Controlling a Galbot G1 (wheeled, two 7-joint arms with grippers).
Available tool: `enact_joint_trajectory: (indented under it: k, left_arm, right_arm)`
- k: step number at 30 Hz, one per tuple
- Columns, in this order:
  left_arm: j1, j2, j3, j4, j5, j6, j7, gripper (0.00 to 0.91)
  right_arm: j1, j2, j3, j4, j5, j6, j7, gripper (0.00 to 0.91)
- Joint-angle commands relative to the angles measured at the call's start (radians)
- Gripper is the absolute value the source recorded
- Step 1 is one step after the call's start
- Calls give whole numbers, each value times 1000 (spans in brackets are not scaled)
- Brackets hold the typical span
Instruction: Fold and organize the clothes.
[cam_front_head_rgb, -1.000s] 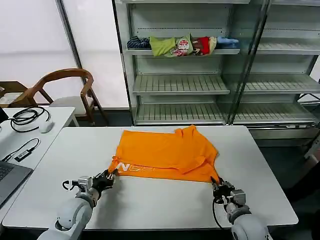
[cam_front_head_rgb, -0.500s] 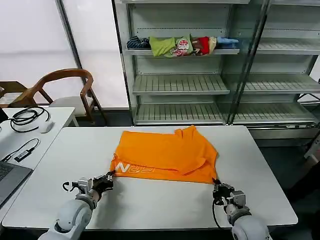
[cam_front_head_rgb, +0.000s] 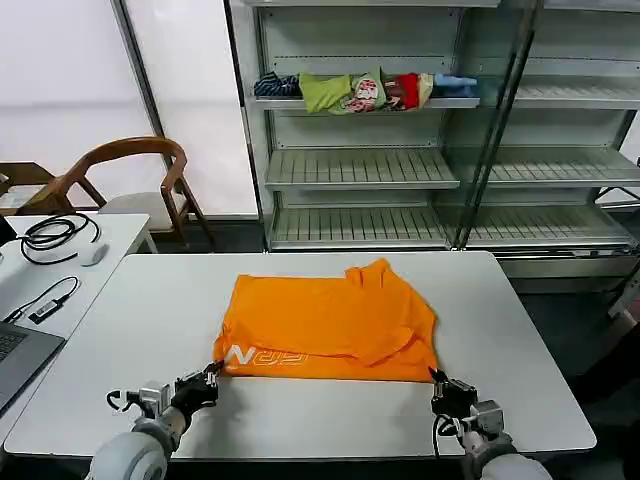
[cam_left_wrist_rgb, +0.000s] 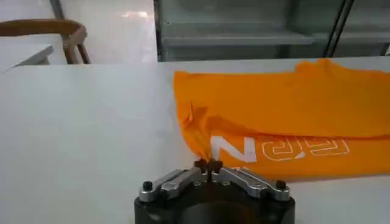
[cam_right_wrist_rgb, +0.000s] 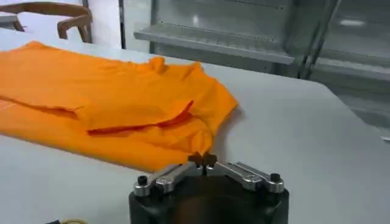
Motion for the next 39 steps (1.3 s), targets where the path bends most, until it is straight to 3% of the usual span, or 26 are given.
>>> enact_joint_trajectory:
  k: [1,21,22,23,24,30,39]
  left_arm:
    - [211,1,-77,-136,3,-15,4,20]
    - [323,6,-129,-185,27,-32,46,30]
    - [332,9,-133,-189,27,-32,47,30]
    - [336,11,-136,-192,26,-32,50,242]
    - [339,11,-139,-194,27,-32,53,907]
    - [357,18,-139,-229,96,-9,56,907]
    - [322,43,-208,-292,38,1,49,907]
  right_arm:
    - [-132,-11,23,64,-10,16,-4,0]
    - [-278,4,55,144,-38,54,-1,0]
    - [-284,5,55,149,-38,54,-1,212]
    - [-291,6,54,152,-38,54,2,907]
    - [-295,7,51,157,-38,54,5,907]
    - [-306,10,62,175,-48,55,7,907]
    - [-304,-12,141,240,-27,49,-15,907]
